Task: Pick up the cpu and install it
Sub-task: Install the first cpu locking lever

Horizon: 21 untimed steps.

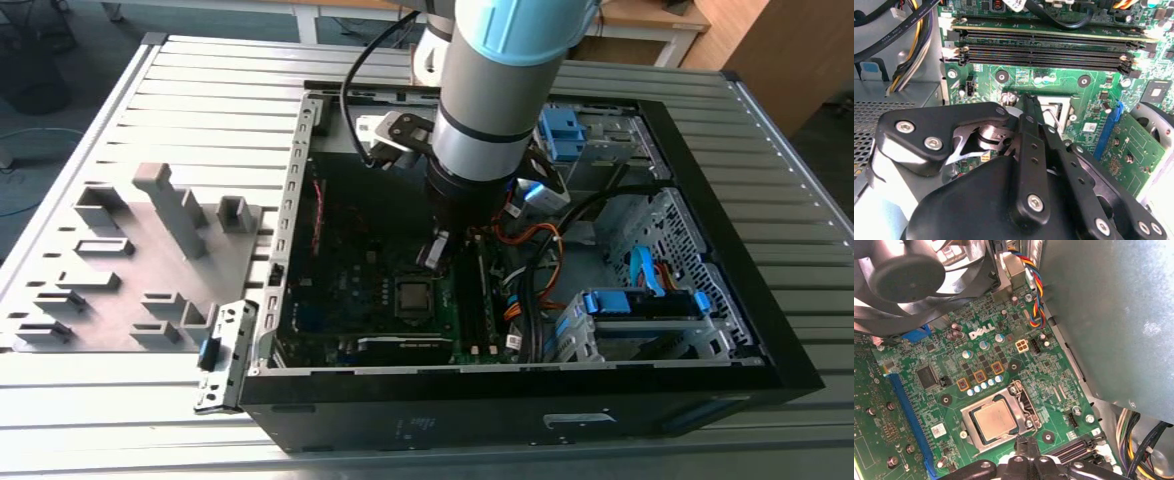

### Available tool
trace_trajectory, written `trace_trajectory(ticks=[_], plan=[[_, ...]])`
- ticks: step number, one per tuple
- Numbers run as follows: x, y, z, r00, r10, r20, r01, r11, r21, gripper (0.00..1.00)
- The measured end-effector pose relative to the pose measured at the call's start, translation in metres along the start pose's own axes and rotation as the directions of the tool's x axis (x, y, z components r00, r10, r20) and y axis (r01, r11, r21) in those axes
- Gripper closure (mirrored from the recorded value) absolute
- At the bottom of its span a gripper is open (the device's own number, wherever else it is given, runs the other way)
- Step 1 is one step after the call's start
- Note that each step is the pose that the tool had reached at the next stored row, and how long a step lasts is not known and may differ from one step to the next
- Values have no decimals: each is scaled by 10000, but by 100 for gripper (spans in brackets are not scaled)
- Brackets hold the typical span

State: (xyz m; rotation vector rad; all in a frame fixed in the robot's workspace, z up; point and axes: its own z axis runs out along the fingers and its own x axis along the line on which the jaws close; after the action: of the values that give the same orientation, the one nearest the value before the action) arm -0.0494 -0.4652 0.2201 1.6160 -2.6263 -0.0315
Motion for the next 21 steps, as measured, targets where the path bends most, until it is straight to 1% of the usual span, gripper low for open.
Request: trace_trajectory(ticks=[4,5,6,21], plan=[[0,0,0,10000,0,7,0,10000,-3,89],[0,-1,16,10000,-2,32,2,10000,-16,89],[-1,-3,52,10000,-2,32,2,10000,-16,89],[-2,-3,61,10000,-2,31,2,10000,-16,89]])
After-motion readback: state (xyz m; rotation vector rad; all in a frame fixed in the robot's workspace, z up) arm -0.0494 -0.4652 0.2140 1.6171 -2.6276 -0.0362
